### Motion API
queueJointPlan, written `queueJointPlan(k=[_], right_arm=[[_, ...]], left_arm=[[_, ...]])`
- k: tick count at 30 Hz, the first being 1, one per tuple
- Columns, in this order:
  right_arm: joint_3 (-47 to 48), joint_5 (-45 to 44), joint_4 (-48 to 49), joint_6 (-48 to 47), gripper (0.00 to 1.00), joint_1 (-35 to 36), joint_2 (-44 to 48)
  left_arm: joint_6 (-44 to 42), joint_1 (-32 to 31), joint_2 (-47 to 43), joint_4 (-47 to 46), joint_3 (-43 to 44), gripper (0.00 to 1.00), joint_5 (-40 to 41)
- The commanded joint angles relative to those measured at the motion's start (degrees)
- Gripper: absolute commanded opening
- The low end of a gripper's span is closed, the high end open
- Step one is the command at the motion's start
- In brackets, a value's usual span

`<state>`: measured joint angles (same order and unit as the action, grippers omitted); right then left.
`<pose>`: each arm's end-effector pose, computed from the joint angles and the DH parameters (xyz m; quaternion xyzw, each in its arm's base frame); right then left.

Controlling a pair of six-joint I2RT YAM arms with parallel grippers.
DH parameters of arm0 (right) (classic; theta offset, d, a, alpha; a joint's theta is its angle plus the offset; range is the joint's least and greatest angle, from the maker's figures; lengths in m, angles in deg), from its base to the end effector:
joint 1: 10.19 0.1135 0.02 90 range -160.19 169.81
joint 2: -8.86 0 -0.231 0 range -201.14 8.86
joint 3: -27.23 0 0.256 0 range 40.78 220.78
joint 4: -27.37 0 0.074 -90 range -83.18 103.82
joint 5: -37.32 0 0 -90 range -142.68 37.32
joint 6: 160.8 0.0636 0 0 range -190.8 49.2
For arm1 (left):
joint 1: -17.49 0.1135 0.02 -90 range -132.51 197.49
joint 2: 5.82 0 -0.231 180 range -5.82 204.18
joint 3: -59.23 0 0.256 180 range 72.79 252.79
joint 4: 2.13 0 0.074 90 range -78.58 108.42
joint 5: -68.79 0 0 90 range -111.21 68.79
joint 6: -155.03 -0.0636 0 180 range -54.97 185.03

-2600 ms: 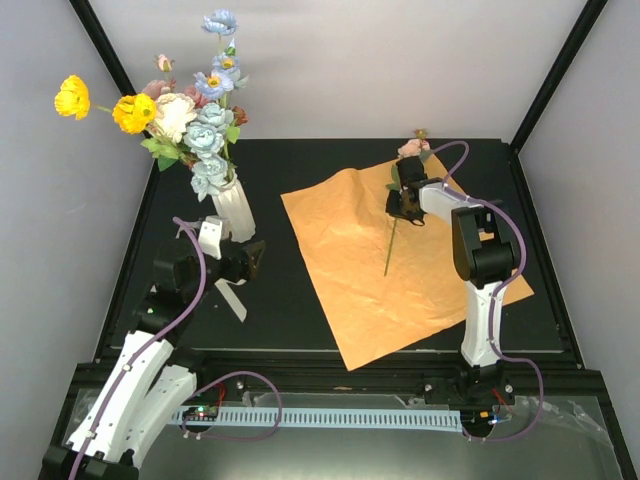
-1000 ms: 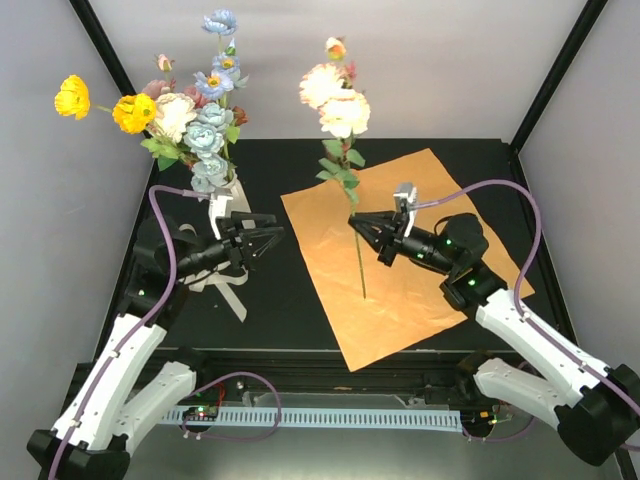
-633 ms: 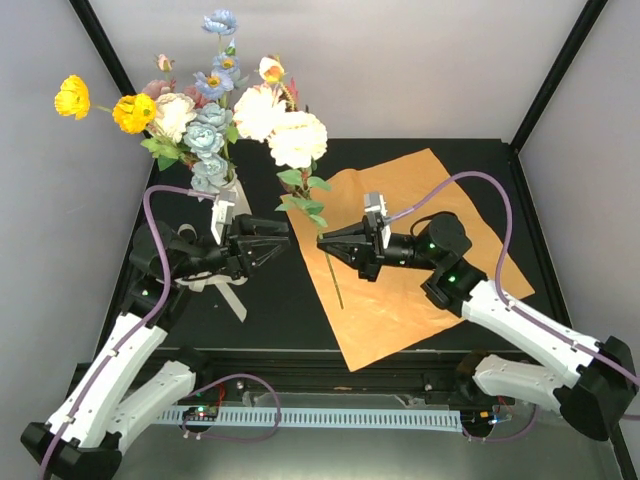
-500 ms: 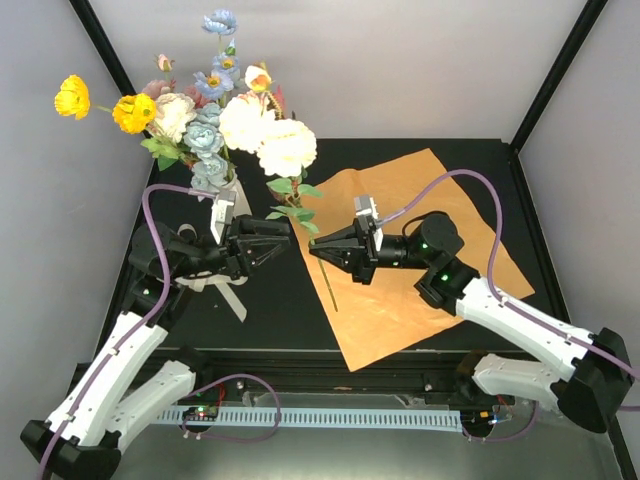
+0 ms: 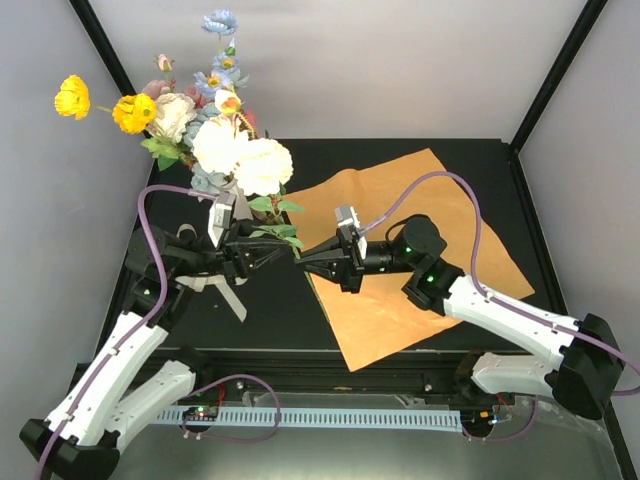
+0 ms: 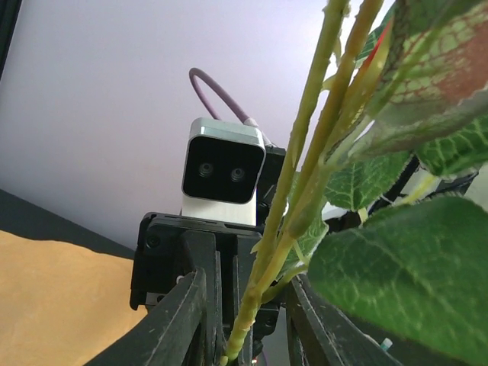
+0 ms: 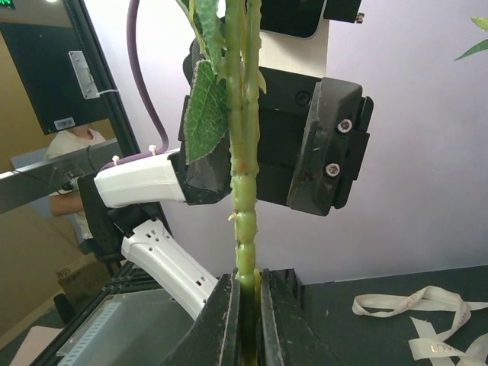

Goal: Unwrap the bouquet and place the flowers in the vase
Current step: Pick up the fake flower from the wrapping paper, then insert the fake flower into the vase.

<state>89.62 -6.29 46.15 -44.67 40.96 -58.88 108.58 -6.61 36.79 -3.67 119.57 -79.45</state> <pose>0.1536 0.2641 0.3308 -0.4252 0.4890 0.6411 0.4112 0.1562 -0.1291 0.3833 0.3057 0.5654 -0.6306 0.4350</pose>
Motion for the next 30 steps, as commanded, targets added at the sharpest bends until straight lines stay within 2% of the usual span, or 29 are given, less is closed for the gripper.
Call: queueJointPlan(k=[1, 5, 7, 10, 18, 20, 22, 27, 30], right_arm=[[1.9, -0.5, 3.8, 1.2, 0.01, 0.9, -0.5], [2.0, -0.6, 3.4, 1.3, 0.01, 1.2, -1.0], [1.9, -0.6, 3.2, 1.3, 0.01, 1.2, -1.4], [1.9, -0.8, 2.4, 1.0, 0.01, 1.2, -1.6], [2.0, -2.0, -1.9, -1.4, 0.03, 1.2, -1.7], [1.9, -2.6, -2.5, -1.8, 0.10, 1.2, -1.6], [1.8, -4.1, -4.1, -3.0, 0.24, 1.2, -1.2], [0.0, -8.7, -6.9, -6.9, 0.57, 1.2, 2.8], [-1.5, -12.8, -8.5, -9.3, 0.72, 1.2, 6.3]], left_arm=[[0.1, -0.3, -0.6, -3.9, -0.5, 0.31, -2.0], [1.0, -0.4, -0.5, -5.5, -0.9, 0.29, -2.0], [1.0, -0.4, -0.5, -6.2, -0.9, 0.21, -1.9], [-0.9, -0.4, -1.0, -6.3, -0.9, 0.03, -1.6], [-4.0, -0.4, -3.4, -5.6, -2.9, 0.02, 0.9], [-4.6, -0.4, -3.3, -5.0, -2.8, 0.02, 1.0], [-6.9, -0.4, -3.7, -2.4, -2.5, 0.02, 2.7], [-18.4, -0.3, -7.1, 7.9, -1.4, 0.02, 12.3], [-25.7, -0.3, -9.0, 13.5, -0.2, 0.01, 19.0]])
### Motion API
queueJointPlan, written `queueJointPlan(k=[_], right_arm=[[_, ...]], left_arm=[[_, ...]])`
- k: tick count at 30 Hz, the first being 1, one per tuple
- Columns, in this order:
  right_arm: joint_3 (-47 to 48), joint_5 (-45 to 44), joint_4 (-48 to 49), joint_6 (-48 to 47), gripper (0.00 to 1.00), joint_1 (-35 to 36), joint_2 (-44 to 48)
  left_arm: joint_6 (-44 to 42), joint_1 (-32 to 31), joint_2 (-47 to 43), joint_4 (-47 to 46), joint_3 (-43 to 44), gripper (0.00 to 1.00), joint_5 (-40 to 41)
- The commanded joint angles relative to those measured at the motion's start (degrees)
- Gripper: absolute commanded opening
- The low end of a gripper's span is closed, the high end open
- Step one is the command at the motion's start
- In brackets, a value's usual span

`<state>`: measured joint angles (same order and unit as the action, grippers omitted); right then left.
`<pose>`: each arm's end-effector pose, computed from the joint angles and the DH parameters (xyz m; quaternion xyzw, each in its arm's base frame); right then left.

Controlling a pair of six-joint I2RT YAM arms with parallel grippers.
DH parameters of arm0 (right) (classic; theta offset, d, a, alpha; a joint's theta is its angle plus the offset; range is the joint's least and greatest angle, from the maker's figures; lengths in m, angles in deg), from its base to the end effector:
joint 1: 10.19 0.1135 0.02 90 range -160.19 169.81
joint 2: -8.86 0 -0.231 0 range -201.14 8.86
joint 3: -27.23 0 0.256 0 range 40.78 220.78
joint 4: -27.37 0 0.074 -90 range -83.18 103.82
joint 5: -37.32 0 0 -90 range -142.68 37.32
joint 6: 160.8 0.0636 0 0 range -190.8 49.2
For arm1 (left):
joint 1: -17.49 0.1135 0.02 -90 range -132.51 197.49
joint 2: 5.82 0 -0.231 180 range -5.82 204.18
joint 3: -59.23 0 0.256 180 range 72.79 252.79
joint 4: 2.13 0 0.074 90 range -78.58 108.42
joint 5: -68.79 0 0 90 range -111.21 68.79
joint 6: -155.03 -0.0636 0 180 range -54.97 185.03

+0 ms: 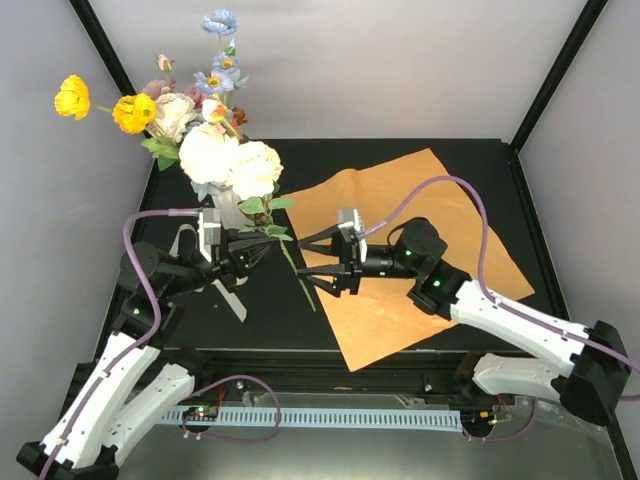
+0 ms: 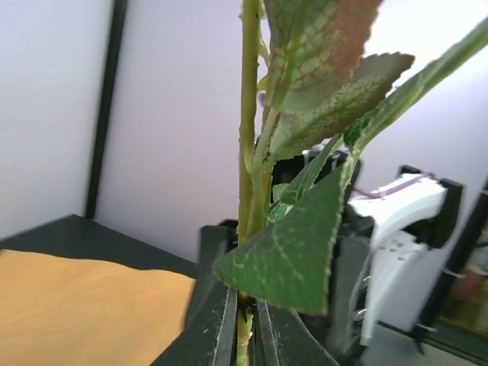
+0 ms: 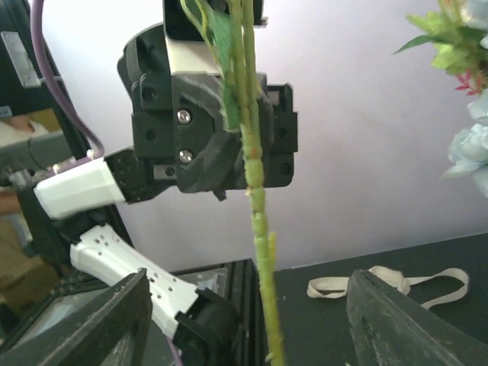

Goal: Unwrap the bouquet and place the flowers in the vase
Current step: Insert the fake flower into the vase.

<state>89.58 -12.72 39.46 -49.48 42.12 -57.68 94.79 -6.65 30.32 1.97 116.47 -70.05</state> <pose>0.1541 0.2663 0.3236 -0.4132 0.5259 0.6043 0.4329 0.1475 -0.1186 0.3758 0.3054 0.5573 -0.5509 0.5410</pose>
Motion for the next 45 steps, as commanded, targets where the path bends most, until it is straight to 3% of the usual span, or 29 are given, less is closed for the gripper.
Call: queueJointPlan(k=[1, 3, 4, 5, 10, 13, 17, 30, 45], right_arm=[[-2.0, -7.6, -2.4, -5.2, 0.77, 0.0, 6.1], [-2.7, -10.0, -3.6, -6.3, 0.85, 0.1, 7.7], [-3.1, -10.6, -3.8, -6.7, 0.96, 0.0, 8.4], [-3.3, -11.2, -4.1, -7.1, 0.99, 0.0, 9.1], [-4.0, -11.9, -6.4, -8.7, 1.00, 0.1, 11.9], [-5.1, -12.8, -6.8, -9.5, 1.00, 0.1, 14.1], [-6.5, -14.5, -7.6, -10.7, 1.00, 0.1, 17.1], [-7.5, -16.9, -9.4, -12.9, 1.00, 0.1, 21.3], [-6.6, -16.9, -9.1, -12.9, 1.00, 0.1, 20.6]], left_arm=[[-13.8, -0.3, -3.0, 9.1, 3.0, 0.02, 11.7], [-18.3, -0.3, -3.3, 11.5, 3.2, 0.02, 16.3], [-20.4, -0.3, -3.1, 12.8, 3.8, 0.02, 18.1], [-22.2, -0.3, -2.7, 14.3, 4.6, 0.02, 20.3], [-29.0, -0.2, -0.6, 16.0, 6.9, 0.01, 33.5], [-31.2, -0.2, -1.1, 12.4, 6.6, 0.02, 43.6], [-34.9, -0.1, 0.2, 6.1, 6.5, 0.01, 51.0], [-45.0, 2.5, 10.1, -6.8, 11.5, 0.02, 50.5], [-44.1, 4.8, 13.9, -11.2, 13.0, 0.02, 46.7]])
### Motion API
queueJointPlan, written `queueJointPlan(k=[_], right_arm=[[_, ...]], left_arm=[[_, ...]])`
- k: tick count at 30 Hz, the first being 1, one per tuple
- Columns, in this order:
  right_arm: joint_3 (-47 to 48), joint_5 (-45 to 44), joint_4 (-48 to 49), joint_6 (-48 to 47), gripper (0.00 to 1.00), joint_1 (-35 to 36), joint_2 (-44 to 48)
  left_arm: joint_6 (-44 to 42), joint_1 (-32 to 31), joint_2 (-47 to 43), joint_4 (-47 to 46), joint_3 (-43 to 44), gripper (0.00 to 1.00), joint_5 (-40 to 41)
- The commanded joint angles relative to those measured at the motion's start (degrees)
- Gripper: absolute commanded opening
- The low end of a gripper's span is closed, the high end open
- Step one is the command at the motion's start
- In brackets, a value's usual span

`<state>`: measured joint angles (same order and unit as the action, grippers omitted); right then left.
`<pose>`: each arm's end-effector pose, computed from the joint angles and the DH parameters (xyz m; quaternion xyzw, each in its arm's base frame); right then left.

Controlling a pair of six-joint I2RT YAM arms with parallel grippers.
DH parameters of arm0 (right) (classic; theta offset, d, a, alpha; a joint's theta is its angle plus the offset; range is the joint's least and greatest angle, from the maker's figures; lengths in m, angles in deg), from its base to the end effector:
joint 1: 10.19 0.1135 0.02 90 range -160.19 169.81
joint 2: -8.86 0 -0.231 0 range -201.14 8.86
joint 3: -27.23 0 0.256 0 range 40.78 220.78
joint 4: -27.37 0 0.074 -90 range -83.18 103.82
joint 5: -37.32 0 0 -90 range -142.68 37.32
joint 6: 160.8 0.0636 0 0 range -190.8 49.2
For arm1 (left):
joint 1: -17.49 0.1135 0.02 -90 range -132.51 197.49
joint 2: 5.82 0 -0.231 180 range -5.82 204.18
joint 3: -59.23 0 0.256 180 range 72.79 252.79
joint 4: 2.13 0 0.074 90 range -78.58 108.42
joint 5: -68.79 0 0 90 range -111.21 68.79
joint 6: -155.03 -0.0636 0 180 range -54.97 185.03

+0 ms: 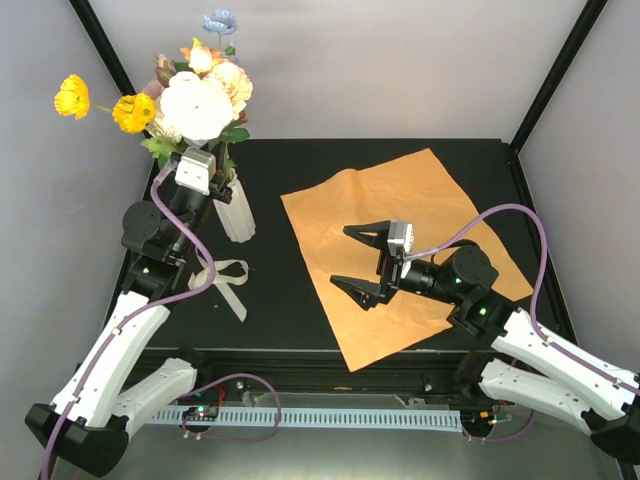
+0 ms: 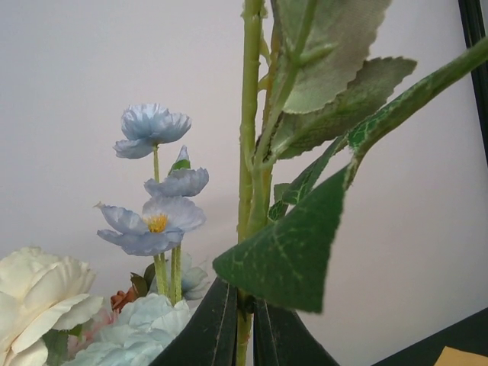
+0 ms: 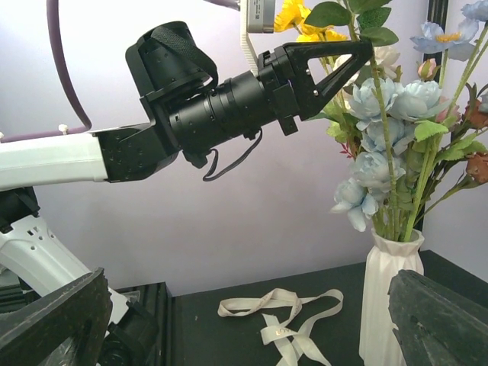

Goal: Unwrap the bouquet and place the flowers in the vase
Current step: Insert the fake flower into the vase.

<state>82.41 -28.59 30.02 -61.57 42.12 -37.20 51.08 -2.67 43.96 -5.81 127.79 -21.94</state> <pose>0.1273 0.2072 0.3474 -0.3771 0.5145 0.5013 0.5846 0.2254 -0.0836 0.4249 0.1681 0.5299 -0.0486 0.8298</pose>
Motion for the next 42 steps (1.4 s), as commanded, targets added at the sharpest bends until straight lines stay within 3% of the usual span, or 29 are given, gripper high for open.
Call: queueJointPlan(k=[1, 21, 42], right_arm=[[0.6, -1.1, 0.2, -0.8, 1.00, 0.1, 0.2], [1.4, -0.9, 0.1, -0.2, 1.00, 0.1, -0.4], [1.4, -1.2, -0.7, 0.6, 1.00, 0.1, 0.3]], left_arm=[[-0.2, 1.0, 0.3, -3.3, 1.5, 0.01, -1.4], [4.6, 3.6, -0.3, -0.8, -8.6, 0.01, -2.0], [8.0, 6.5, 3.1, 4.7, -11.8, 0.02, 2.3]])
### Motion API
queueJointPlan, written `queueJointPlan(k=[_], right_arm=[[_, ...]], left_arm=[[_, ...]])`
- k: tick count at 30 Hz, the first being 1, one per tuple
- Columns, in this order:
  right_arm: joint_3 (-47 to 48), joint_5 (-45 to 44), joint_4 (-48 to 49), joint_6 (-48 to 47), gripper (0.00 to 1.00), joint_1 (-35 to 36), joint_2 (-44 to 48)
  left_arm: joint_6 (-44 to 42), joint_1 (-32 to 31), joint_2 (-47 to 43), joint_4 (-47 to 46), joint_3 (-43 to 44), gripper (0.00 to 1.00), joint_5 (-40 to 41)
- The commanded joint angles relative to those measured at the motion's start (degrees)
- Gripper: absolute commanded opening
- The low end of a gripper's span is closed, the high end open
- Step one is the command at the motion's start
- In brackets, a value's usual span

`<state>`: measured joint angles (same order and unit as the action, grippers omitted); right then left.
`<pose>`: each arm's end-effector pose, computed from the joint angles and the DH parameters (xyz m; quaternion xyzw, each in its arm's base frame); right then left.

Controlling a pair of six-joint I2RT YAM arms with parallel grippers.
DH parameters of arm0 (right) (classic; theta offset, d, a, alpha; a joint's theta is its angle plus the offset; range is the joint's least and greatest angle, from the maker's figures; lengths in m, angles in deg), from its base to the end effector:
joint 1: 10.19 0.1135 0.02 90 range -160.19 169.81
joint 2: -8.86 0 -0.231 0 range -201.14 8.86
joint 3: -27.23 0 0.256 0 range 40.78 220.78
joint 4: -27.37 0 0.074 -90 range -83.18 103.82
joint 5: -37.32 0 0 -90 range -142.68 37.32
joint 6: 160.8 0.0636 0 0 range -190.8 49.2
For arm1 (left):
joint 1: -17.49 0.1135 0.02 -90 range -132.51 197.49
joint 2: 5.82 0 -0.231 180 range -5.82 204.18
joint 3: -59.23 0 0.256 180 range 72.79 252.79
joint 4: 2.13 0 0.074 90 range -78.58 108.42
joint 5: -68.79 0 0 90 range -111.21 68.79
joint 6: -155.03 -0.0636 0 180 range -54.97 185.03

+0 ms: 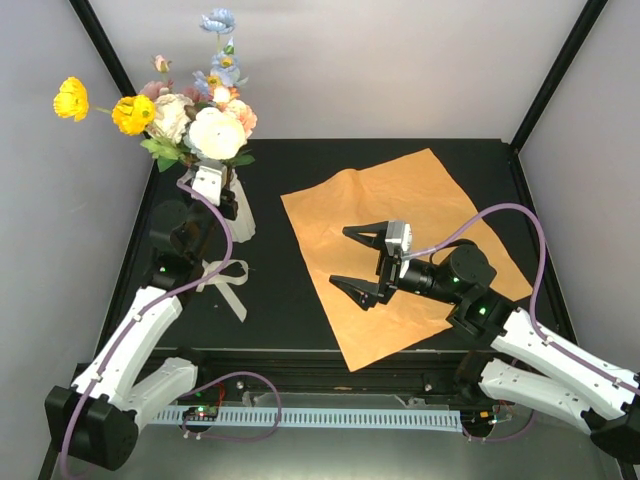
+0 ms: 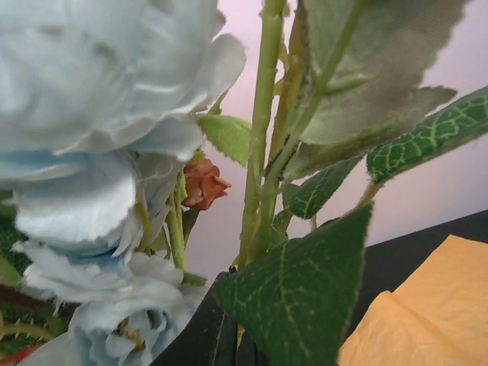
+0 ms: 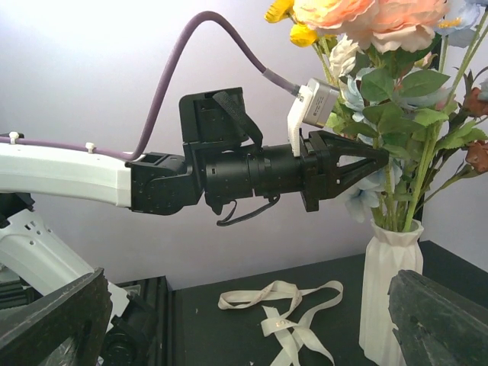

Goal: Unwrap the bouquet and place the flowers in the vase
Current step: Insert the fake flower into the vase.

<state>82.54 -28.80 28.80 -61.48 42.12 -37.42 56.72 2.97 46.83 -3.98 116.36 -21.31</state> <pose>0.1283 0.2081 0.3446 -0.3773 0.5241 0.4989 0.5780 0.2631 -0.0683 0.3323 0.1326 0.6537 -0.0409 0.7439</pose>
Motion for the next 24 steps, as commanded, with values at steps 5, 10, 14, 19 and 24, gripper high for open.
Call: queueJointPlan(k=[5, 10, 14, 19, 24], right_arm=[[2.0, -1.1, -0.8, 0.0, 1.00, 0.1, 0.7], [2.1, -1.3, -0.7, -0.1, 1.00, 0.0, 0.5], [2.4, -0.8, -1.1, -0.1, 1.00, 0.1, 0.4], [2.5, -1.5, -1.5, -0.5, 1.00, 0.1, 0.5], [2.3, -1.6, -1.9, -0.5, 1.00, 0.1, 0.2]], left_arm=[[3.7, 1.7, 0.6, 4.4, -0.5, 0.02, 0.8], [5.5, 2.2, 1.7, 6.2, -0.9, 0.02, -0.1], [5.5, 2.5, 2.2, 7.0, -1.3, 0.01, -0.7], [6.3, 3.0, 2.8, 7.1, -1.5, 0.02, -0.8], [6.6, 3.0, 2.9, 8.1, -1.5, 0.01, -1.1]])
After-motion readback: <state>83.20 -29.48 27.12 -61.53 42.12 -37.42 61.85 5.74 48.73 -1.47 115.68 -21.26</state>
